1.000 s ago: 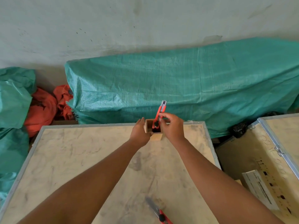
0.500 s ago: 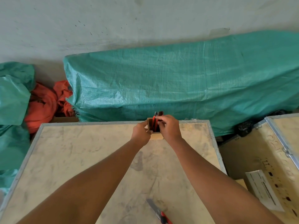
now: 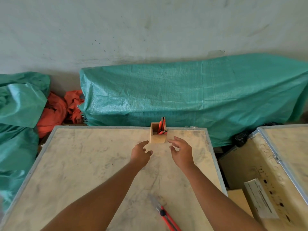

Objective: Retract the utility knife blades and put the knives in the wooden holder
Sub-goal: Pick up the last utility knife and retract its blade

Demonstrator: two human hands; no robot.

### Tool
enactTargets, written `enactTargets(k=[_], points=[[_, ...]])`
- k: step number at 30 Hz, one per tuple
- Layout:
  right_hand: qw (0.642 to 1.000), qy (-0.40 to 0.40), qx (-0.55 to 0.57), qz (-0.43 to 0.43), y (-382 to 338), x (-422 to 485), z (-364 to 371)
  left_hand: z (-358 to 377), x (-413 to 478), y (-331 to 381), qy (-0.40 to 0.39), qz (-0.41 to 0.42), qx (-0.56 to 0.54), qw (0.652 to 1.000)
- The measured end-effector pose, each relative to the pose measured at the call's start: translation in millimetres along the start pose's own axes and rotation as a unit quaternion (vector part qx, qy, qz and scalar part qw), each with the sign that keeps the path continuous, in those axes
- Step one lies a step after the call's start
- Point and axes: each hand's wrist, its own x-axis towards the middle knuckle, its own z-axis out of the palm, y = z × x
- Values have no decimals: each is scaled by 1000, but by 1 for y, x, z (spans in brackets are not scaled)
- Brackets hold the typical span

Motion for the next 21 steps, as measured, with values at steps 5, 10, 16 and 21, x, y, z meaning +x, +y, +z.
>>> enactTargets(k=[5, 10, 16, 21], points=[[993, -96, 33, 62, 2, -57, -15, 7, -68, -28, 7, 8, -28, 1000], [962, -244, 19, 120, 27, -122, -20, 40, -139, -79, 8, -43, -57, 997], [929, -356, -52, 89, 41, -163, -15, 97, -204, -139, 13, -114, -48, 992], [894, -437, -80, 55, 41, -175, -3, 139, -224, -143, 13, -145, -74, 987]])
